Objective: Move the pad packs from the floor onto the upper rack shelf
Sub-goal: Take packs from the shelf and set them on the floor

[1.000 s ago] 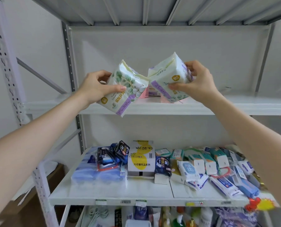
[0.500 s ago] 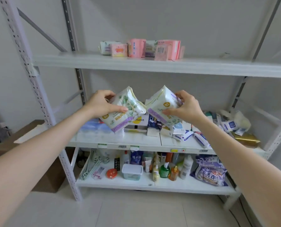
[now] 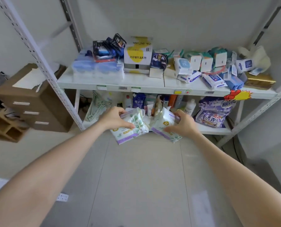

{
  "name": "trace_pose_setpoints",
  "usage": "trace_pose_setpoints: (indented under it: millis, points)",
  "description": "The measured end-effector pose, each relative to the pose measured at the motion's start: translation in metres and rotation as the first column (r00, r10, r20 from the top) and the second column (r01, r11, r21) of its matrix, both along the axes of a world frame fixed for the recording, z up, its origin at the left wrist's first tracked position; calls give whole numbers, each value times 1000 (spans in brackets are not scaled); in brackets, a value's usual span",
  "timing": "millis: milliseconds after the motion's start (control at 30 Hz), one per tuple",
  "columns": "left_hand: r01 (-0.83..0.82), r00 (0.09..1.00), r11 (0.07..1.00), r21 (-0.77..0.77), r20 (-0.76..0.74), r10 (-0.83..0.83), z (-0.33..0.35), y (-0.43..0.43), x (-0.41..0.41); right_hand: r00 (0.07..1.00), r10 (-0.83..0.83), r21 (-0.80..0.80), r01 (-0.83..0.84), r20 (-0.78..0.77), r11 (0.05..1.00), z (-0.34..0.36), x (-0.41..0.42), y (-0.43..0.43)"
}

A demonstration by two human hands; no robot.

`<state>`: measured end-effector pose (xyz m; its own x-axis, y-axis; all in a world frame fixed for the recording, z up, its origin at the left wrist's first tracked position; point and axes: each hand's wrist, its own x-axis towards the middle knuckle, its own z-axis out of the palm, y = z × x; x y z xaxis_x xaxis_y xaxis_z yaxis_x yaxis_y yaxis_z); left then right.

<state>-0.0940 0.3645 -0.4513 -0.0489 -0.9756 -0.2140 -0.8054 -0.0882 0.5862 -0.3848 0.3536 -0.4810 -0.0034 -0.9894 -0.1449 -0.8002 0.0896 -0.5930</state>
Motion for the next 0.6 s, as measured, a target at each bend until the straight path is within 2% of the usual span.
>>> trace_pose_setpoints:
  millis: [233, 600]
  points:
    - [-39, 999, 991, 129, 39, 34, -91, 0, 16, 996, 11, 172, 4, -86, 985, -87, 7, 10]
    - [1, 996, 976, 218, 90, -21, -248, -66, 61, 987, -52, 217, 84, -150, 972, -230, 64, -9]
